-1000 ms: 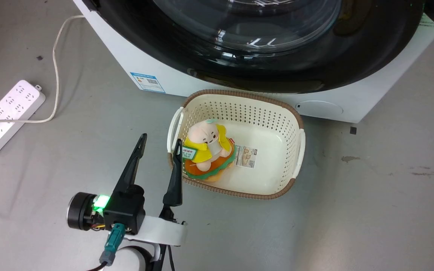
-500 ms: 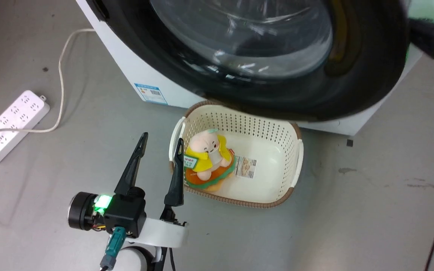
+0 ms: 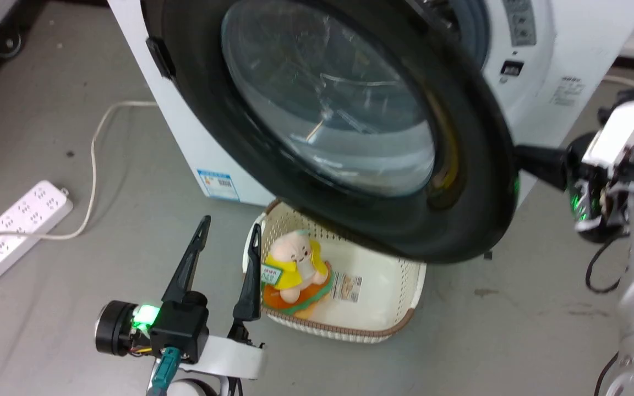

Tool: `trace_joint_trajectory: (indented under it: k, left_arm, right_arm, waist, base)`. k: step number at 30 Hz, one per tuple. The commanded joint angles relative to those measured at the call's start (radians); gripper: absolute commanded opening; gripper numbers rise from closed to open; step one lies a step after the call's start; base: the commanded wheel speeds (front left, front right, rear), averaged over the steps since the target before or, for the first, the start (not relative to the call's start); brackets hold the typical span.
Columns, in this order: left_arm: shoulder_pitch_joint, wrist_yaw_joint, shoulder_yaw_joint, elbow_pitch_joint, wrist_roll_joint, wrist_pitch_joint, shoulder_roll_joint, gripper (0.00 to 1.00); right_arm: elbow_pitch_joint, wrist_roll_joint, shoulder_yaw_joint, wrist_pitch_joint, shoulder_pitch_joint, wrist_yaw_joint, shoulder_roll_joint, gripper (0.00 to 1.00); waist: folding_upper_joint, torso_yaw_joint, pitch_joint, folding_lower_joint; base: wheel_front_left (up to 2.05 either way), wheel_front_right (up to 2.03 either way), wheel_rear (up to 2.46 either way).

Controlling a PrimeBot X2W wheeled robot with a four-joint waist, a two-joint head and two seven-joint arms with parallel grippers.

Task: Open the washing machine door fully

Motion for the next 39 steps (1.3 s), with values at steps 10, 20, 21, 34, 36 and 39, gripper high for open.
trace_joint_trajectory:
  k: [10, 20, 21, 34, 36, 39]
  left_arm:
    - [0.073, -0.011, -0.006, 0.016, -0.007, -0.006, 0.017, 1.0]
    - [0.12, -0.018, -0.008, 0.012, -0.01, -0.006, 0.024, 1.0]
    - [0.124, -0.018, -0.009, 0.013, -0.01, -0.006, 0.024, 1.0]
    - [0.161, -0.017, -0.002, 0.014, -0.015, -0.006, 0.026, 1.0]
    - [0.163, -0.017, 0.0, 0.013, -0.015, -0.006, 0.025, 1.0]
    - [0.161, -0.016, 0.003, 0.013, -0.016, -0.006, 0.024, 1.0]
  right_arm:
    - [-0.034, 0.24, 0.167, 0.049, 0.182, 0.002, 0.016, 0.0]
    - [-0.089, 0.516, 0.471, -0.031, 0.34, 0.002, 0.016, 0.0]
    - [-0.1, 0.541, 0.501, -0.04, 0.354, 0.002, 0.016, 0.0]
    - [-0.207, 0.74, 0.786, -0.164, 0.451, 0.002, 0.016, 0.0]
    - [-0.214, 0.751, 0.811, -0.183, 0.453, 0.002, 0.016, 0.0]
    - [-0.215, 0.751, 0.827, -0.207, 0.45, 0.002, 0.016, 0.0]
  waist:
    - [0.0, -0.003, -0.115, 0.0002]
    - [0.0, 0.018, -0.166, 0.0002]
    - [0.0, 0.021, -0.169, 0.0002]
    - [0.0, 0.053, -0.181, 0.0002]
    - [0.0, 0.056, -0.177, 0.0002]
    - [0.0, 0.055, -0.173, 0.0002]
  base:
    - [0.0, 0.0, 0.0]
    - [0.0, 0.0, 0.0]
    - [0.0, 0.0, 0.0]
    - [0.0, 0.0, 0.0]
    - [0.0, 0.0, 0.0]
    - [0.0, 0.0, 0.0]
